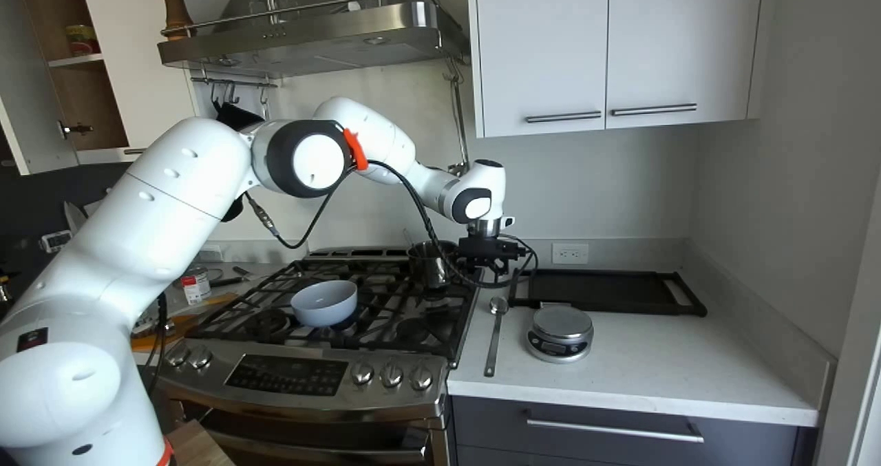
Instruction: Put the serving spoon on the stove
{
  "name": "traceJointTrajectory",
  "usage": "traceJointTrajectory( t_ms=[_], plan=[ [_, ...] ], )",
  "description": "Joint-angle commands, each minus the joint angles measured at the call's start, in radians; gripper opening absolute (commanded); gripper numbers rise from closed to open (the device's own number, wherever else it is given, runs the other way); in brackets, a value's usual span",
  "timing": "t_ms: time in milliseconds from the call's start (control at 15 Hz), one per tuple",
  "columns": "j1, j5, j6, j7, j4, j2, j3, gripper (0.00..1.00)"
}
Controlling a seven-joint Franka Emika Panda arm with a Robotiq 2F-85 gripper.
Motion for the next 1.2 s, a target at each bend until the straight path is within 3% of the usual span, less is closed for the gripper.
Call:
traceJointTrajectory(
  t_ms=[0,133,600,1133],
  plan=[
    [0.027,-0.031,-0.006,0.209,0.027,0.019,-0.039,1.00],
    [0.033,-0.045,-0.022,0.324,0.036,0.023,-0.053,1.00],
    [-0.009,0.065,-0.026,0.596,0.069,0.089,-0.020,1.00],
    [-0.087,0.307,0.087,0.674,0.132,0.199,0.057,1.00]
  ],
)
